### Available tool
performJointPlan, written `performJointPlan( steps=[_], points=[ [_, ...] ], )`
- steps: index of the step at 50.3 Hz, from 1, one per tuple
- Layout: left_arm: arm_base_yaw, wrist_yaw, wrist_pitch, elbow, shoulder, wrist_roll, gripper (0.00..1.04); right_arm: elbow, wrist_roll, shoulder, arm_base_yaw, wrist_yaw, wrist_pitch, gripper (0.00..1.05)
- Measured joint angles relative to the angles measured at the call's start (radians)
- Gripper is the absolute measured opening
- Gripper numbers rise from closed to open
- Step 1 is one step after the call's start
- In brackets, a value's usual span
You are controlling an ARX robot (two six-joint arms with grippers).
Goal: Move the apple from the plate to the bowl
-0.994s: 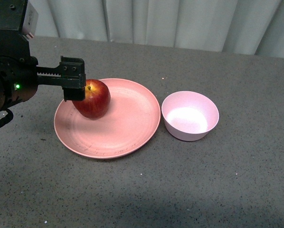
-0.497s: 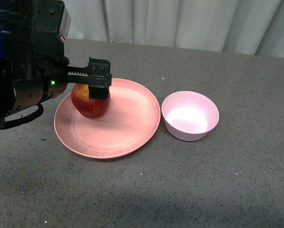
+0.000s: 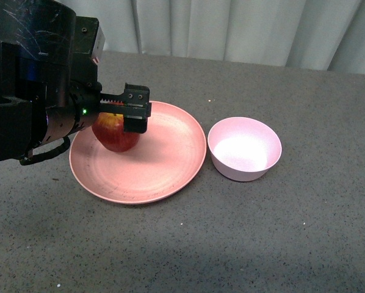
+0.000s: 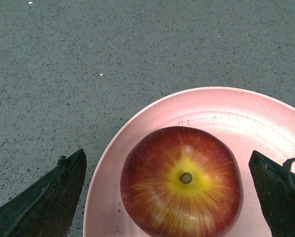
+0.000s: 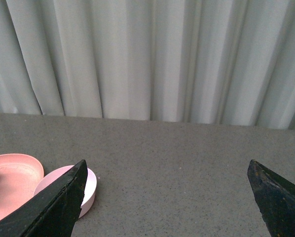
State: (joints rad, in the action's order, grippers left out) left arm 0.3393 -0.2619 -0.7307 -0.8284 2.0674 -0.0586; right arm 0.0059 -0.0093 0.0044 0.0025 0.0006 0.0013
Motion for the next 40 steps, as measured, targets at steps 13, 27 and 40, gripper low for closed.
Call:
performJointPlan(
  steps=[13, 27, 40],
  points=[
    [0.009, 0.003, 0.018, -0.013, 0.021, -0.007, 0.98, 0.000, 0.000, 0.000, 0.000, 0.000, 0.000, 0.95],
    [0.008, 0.002, 0.026, -0.031, 0.066, -0.003, 0.98, 0.000, 0.000, 0.000, 0.000, 0.000, 0.000, 0.95],
    [0.008, 0.013, 0.041, -0.039, 0.086, -0.007, 0.97, 0.000, 0.000, 0.000, 0.000, 0.000, 0.000, 0.95]
  ],
)
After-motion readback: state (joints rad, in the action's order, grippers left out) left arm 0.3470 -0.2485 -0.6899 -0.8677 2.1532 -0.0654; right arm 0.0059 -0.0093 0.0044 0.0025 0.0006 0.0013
